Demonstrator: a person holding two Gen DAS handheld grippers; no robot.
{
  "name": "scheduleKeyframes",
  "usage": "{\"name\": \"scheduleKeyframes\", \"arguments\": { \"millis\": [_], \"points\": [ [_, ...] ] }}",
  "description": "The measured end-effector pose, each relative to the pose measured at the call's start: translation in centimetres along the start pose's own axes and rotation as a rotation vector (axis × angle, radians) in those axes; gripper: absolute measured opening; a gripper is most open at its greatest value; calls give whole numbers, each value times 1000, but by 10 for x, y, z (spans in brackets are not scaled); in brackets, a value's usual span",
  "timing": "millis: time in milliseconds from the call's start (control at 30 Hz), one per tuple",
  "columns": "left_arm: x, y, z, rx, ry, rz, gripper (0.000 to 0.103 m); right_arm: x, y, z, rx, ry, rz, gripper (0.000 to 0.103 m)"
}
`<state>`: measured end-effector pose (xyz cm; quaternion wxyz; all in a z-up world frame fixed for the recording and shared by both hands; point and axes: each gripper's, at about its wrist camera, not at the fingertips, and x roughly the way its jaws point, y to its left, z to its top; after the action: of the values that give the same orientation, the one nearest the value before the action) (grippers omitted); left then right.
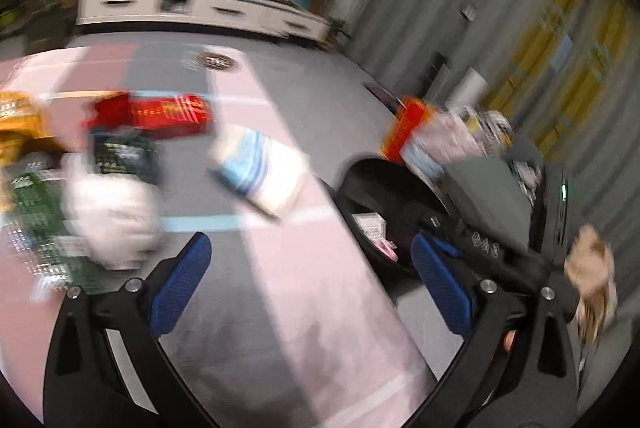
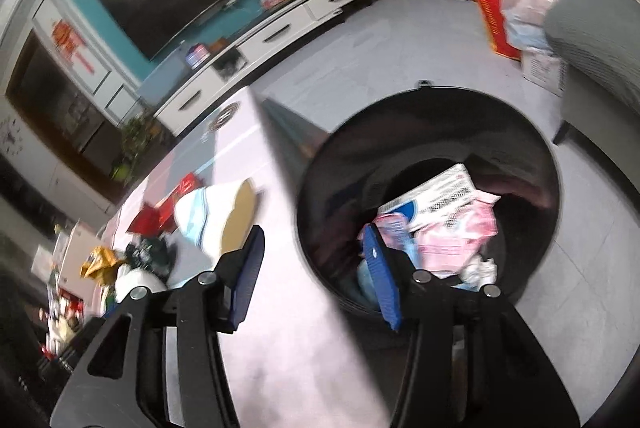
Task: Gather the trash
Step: 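Carry the mask and cloth over the black bin and open both tools, then grasp the white plastic bag with the right tool while the left tool grasps the green snack bag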
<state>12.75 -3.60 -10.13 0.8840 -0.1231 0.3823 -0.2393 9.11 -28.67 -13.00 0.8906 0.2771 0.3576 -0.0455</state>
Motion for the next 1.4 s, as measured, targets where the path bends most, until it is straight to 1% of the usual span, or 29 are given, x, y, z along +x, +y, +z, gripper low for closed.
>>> {"name": "scheduleKeyframes", "arguments": {
  "millis": [33, 100, 200, 233, 300, 333, 433, 467, 500, 600, 667, 733, 833, 900, 967, 1000, 1100, 1133, 1233, 1333, 1367, 1400],
  "points": [
    [-13, 14, 2, -41, -33, 24, 100, 1, 6, -2, -11, 3, 10, 56],
    [-34, 46, 4, -125, -89, 35, 100, 4, 20, -7, -36, 15, 33, 56],
    [-52, 87, 5, -191, -119, 57, 100, 11, 48, -15, -105, 27, 63, 57],
    [-55, 96, 4, -188, -115, 56, 100, 12, 56, -18, -128, 28, 67, 57],
    [-64, 115, -1, -162, -109, 44, 100, 15, 70, -22, -167, 24, 79, 64],
    [-66, 121, -3, -159, -111, 47, 100, 16, 79, -25, -194, 25, 93, 64],
    [-81, 148, -14, -209, -149, 56, 100, 22, 97, -31, -249, 33, 133, 66],
    [-84, 156, -17, -223, -162, 62, 100, 24, 101, -32, -257, 38, 140, 66],
    [-87, 163, -18, -233, -165, 84, 100, 27, 106, -33, -264, 45, 150, 66],
    [-93, 176, -17, -242, -141, 120, 100, 40, 118, -38, -260, 86, 183, 66],
    [-96, 181, -16, -247, -131, 102, 100, 47, 124, -41, -252, 110, 208, 66],
    [-93, 172, -15, -187, -126, 100, 100, 56, 131, -44, -243, 139, 229, 66],
    [-81, 160, -19, -102, -78, 125, 100, 69, 142, -50, -227, 176, 256, 66],
    [-73, 156, -20, -103, -64, 124, 100, 77, 150, -53, -219, 186, 264, 66],
    [-72, 153, -20, -106, -75, 105, 100, 84, 155, -54, -200, 193, 278, 66],
    [-71, 148, -19, -83, -84, 93, 100, 87, 156, -54, -185, 198, 289, 66],
    [-70, 133, -14, -3, -107, 102, 100, 97, 160, -56, -152, 220, 312, 66],
    [-69, 131, -12, 11, -111, 101, 100, 106, 164, -56, -130, 241, 320, 66],
    [-62, 129, -8, 24, -108, 113, 99, 112, 169, -57, -127, 251, 326, 66],
    [-59, 132, -5, 14, -104, 107, 90, 119, 172, -56, -118, 258, 322, 66],
    [-58, 132, -5, 14, -103, 102, 83, 122, 171, -56, -112, 267, 324, 63],
    [-58, 132, -4, 19, -103, 98, 78, 123, 170, -56, -109, 274, 331, 53]
  ]
}}
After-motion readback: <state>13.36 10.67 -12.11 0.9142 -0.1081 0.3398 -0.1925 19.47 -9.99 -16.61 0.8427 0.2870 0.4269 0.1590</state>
